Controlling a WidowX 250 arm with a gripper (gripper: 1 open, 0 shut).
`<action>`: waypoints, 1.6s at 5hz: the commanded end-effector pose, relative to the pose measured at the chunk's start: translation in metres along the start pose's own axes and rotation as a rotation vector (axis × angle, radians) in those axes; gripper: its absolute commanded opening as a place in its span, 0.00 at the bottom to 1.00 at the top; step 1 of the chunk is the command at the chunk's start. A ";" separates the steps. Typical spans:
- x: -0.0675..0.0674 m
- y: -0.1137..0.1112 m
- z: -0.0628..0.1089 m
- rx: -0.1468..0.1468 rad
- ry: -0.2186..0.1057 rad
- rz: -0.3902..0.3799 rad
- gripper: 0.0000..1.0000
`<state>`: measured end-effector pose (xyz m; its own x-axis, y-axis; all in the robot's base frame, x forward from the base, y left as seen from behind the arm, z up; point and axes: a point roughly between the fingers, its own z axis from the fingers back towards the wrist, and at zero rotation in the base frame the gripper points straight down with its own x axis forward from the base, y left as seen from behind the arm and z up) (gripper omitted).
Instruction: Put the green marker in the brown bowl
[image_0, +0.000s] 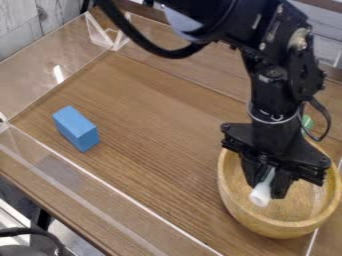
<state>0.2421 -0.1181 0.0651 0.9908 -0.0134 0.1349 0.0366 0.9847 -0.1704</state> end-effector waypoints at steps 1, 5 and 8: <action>0.016 -0.007 0.016 -0.035 -0.079 0.003 0.00; 0.018 -0.009 0.015 -0.056 -0.088 0.017 1.00; 0.026 0.002 0.053 -0.040 -0.092 0.025 1.00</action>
<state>0.2538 -0.1063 0.1037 0.9861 0.0238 0.1646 0.0098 0.9798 -0.2000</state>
